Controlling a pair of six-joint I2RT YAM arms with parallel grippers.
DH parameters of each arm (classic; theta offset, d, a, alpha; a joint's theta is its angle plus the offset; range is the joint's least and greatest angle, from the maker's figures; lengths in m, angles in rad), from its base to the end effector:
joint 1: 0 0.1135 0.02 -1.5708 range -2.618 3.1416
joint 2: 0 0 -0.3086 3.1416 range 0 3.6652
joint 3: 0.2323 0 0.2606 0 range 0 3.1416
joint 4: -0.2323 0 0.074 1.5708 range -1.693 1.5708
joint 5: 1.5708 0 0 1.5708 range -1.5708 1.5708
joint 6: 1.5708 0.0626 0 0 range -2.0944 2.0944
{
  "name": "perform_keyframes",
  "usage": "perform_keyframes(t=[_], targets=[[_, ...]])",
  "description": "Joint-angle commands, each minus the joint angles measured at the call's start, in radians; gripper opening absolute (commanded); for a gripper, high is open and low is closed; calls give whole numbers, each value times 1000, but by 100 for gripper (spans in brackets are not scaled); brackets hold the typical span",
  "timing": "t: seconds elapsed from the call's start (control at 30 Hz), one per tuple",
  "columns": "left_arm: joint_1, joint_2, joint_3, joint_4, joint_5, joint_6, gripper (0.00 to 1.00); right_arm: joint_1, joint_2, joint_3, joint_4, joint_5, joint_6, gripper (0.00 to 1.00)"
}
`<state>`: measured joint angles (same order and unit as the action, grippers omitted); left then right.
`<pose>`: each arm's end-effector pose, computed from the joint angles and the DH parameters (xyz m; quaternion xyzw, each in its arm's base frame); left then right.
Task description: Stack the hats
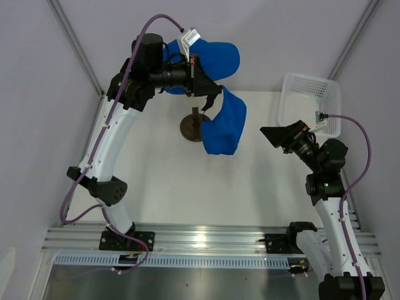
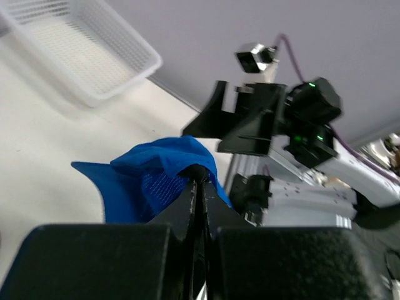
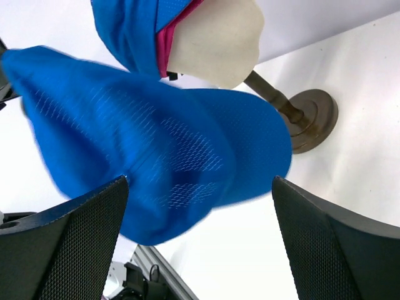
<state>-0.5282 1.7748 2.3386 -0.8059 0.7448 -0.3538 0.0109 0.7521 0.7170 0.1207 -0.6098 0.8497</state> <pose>0.3080 -0.2288 0.5732 0.2874 0.7110 -0.5042 0.3971 0.1746 0.0378 0.3861 0.0607 0.6792 0.4776 0.5540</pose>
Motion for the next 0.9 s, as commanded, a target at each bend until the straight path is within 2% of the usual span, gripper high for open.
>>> perform_keyframes(t=[0.0, 0.07, 0.13, 0.2, 0.3, 0.43, 0.6, 0.87], targets=[[17, -37, 31, 48, 273, 44, 1, -2, 21, -40, 150, 13, 20, 99], [26, -37, 31, 48, 361, 59, 1, -2, 44, -85, 230, -30, 20, 100], [37, -35, 31, 73, 399, 46, 1, 9, 91, -117, 386, -74, 28, 100], [48, -35, 34, 126, 456, 12, 1, 58, 116, -160, 485, -79, -6, 100], [66, -41, 36, 198, 520, -74, 1, 118, 159, -168, 499, -50, -106, 100], [83, -61, 38, 290, 554, -161, 1, 150, 216, -182, 629, -65, -107, 100], [92, -69, 42, 310, 548, -206, 1, 196, 248, -162, 767, -107, -103, 99], [106, -66, 41, 290, 495, -217, 1, 374, 159, -123, 642, -127, -202, 100]])
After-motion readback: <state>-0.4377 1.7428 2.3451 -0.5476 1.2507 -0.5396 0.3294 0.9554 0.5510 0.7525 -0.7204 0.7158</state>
